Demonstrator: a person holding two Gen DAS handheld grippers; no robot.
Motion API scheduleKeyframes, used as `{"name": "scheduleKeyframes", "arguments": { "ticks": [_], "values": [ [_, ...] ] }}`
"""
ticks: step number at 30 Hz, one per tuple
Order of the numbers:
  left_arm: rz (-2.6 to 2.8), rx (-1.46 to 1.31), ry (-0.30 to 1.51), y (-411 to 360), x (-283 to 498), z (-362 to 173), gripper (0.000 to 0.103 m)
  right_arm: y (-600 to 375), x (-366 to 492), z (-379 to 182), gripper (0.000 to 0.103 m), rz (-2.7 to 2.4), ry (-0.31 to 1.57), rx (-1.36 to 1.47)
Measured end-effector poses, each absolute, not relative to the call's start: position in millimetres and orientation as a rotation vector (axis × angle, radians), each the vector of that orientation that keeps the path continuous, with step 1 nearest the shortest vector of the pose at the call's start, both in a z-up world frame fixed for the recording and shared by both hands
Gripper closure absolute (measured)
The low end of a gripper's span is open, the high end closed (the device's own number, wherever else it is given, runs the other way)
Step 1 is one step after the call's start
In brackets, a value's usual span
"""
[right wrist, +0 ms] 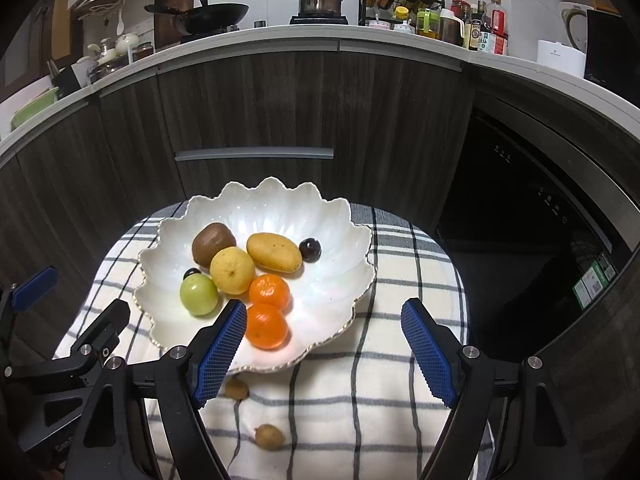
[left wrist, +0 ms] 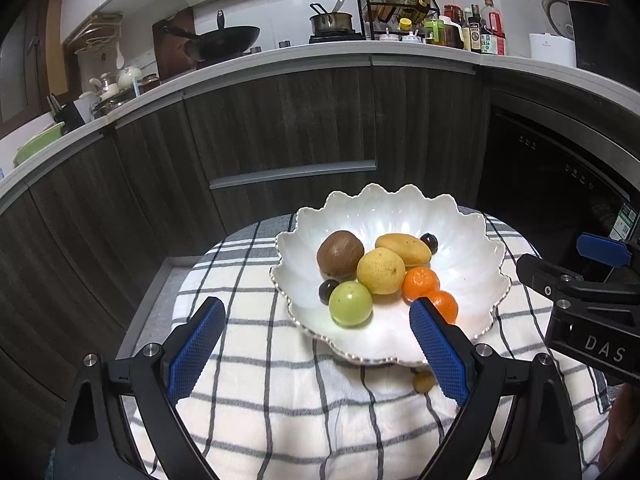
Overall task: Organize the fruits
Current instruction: 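Withdraw both open grippers from the bowl toward the small brown fruits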
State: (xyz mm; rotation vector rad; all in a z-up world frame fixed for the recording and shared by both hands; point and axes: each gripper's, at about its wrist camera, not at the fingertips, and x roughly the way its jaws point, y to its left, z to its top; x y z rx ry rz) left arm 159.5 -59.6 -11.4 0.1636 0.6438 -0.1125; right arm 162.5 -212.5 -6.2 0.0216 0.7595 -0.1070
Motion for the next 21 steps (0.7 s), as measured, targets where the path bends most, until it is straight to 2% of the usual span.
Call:
{"name": "scheduleKeyframes", "arguments": {
  "ticks": [21],
  "values": [
    [-0.087, 0.193, 0.691, -47, 122, -44, 0.009, -200, 127, -41, 0.023, -0.091, 0.821, 0.021]
  ]
}}
